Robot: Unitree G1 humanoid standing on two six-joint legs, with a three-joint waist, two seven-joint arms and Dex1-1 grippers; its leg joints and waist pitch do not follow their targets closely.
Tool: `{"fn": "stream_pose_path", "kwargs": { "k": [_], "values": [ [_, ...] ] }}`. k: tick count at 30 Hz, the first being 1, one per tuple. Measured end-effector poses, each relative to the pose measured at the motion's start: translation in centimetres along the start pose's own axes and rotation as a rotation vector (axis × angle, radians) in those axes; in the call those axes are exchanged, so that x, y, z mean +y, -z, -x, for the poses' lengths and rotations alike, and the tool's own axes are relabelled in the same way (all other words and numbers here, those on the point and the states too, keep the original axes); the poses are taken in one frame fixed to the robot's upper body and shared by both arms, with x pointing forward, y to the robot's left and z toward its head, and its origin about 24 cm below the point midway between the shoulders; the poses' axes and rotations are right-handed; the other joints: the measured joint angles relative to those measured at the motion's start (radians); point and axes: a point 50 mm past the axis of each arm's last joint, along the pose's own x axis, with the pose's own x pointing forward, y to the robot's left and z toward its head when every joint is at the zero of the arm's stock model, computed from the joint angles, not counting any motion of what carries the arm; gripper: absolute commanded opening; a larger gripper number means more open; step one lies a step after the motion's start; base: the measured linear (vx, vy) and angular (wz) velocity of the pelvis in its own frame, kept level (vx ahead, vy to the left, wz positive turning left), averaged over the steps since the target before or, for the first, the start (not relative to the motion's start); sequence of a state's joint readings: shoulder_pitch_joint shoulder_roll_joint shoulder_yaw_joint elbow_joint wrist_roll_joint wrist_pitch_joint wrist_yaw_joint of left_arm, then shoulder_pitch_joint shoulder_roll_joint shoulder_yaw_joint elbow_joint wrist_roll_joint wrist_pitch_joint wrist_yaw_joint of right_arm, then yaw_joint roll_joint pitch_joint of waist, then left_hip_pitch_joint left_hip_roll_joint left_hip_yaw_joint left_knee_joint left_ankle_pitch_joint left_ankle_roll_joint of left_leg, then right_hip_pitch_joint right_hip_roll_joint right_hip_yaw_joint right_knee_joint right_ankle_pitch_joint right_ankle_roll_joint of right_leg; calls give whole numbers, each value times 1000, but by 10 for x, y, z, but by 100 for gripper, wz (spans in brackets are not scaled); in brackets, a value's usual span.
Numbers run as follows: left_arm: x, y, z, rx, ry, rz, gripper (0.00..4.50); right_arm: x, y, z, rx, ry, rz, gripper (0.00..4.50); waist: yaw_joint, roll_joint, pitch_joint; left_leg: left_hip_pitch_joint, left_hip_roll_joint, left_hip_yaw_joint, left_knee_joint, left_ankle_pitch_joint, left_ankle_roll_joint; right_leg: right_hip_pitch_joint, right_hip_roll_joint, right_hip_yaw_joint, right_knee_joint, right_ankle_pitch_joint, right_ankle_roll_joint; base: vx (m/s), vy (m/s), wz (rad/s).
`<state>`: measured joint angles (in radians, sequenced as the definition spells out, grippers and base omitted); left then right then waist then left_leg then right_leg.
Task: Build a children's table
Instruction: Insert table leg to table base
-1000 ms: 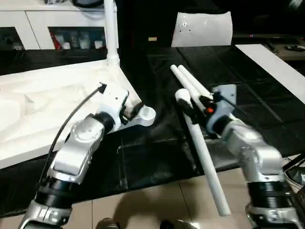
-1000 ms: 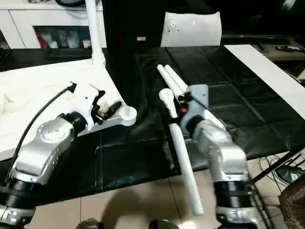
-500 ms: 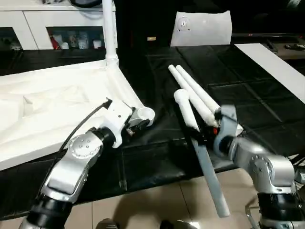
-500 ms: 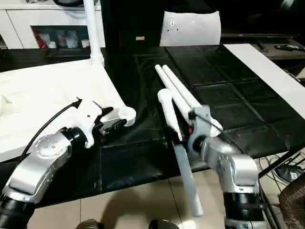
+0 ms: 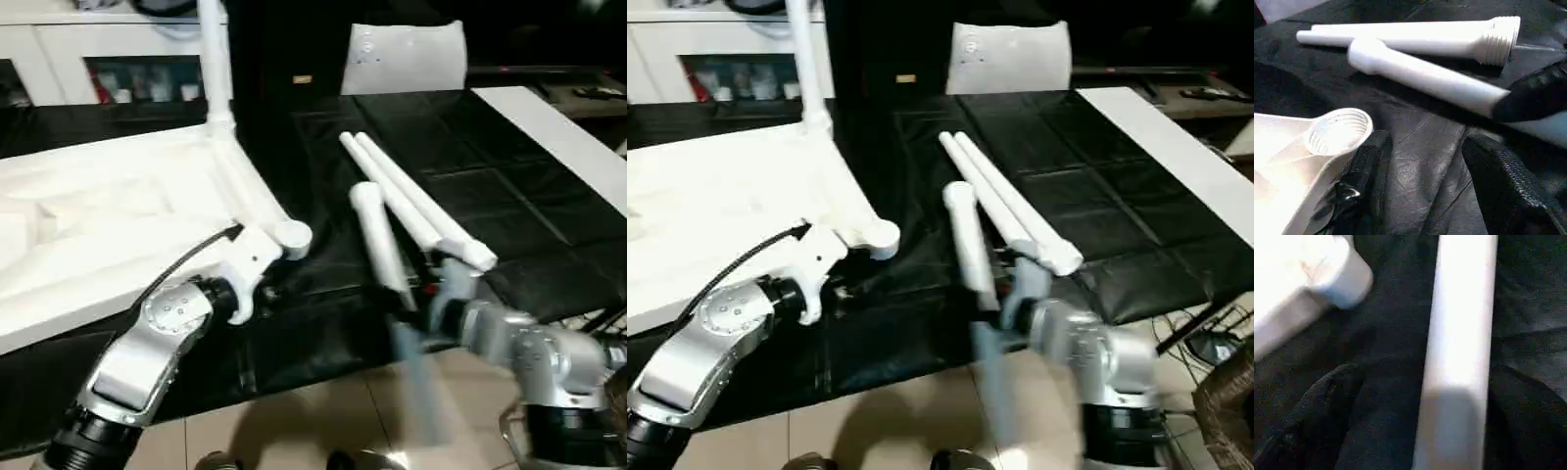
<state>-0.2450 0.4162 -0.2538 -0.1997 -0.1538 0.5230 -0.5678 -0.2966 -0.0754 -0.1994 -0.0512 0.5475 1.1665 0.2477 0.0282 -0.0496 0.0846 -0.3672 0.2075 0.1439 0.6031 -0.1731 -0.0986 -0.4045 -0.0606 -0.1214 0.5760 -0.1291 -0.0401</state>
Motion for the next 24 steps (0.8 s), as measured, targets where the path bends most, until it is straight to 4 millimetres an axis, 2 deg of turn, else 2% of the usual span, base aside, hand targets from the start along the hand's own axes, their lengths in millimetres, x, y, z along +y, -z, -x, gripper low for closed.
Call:
{"fn": "stream_pose_path", "kwargs": {
  "k": [5, 9, 11, 14, 17, 19, 21, 24],
  "values": [
    [-1, -1, -2, 11, 9, 44, 332, 21, -12, -16, -68, -126, -117, 450, 0, 0, 0, 0, 0, -1, 0, 0, 0, 1, -1, -2, -1, 0, 0, 0, 0, 0],
    [-1, -4, -4, 53, -6, 73, 363, 33, -38, -19, -216, -197, -170, 450, 5, 0, 0, 0, 0, -1, 0, 0, 0, 2, -2, -3, -1, 0, 0, 0, 0, 0],
    [-3, -3, -7, 73, -30, 130, 377, 27, -47, -13, -251, -170, -127, 450, 8, -1, -1, 0, 0, -1, 1, 0, 0, 4, -3, -2, -2, 0, 0, 0, 0, 0],
    [-11, -3, -16, 92, -48, 234, 393, 4, -53, 1, -252, -28, 52, 450, 14, -2, -1, 0, -1, 0, 2, 0, 1, 6, -4, -2, -4, 0, 1, 0, 0, 0],
    [-19, -14, -27, 70, -35, 290, 419, -12, -47, 9, -188, 81, 193, 450, 10, -2, -1, -2, -1, 0, 2, 0, 1, 4, -3, -2, -5, 0, 3, 0, 0, 0],
    [-24, -23, -33, 44, -19, 308, 425, -12, -43, 8, -158, 80, 227, 450, 3, -2, -1, -1, -1, 1, 1, 0, 1, 3, -2, -3, -5, 1, 3, 0, 0, 0],
    [-30, -32, -40, 27, 20, 292, 436, -15, -38, 14, -97, 103, 315, 450, 5, -1, -2, -3, 0, 0, 1, 0, 1, 2, 0, -5, -7, 1, 3, 0, 0, 0],
    [-26, -29, -40, 59, 4, 262, 436, -21, -30, 24, -14, 120, 470, 450, 4, 1, -3, -3, 0, 0, -1, 0, 0, 2, 0, -5, -8, 1, 3, 0, 0, 0]
  ]
}}
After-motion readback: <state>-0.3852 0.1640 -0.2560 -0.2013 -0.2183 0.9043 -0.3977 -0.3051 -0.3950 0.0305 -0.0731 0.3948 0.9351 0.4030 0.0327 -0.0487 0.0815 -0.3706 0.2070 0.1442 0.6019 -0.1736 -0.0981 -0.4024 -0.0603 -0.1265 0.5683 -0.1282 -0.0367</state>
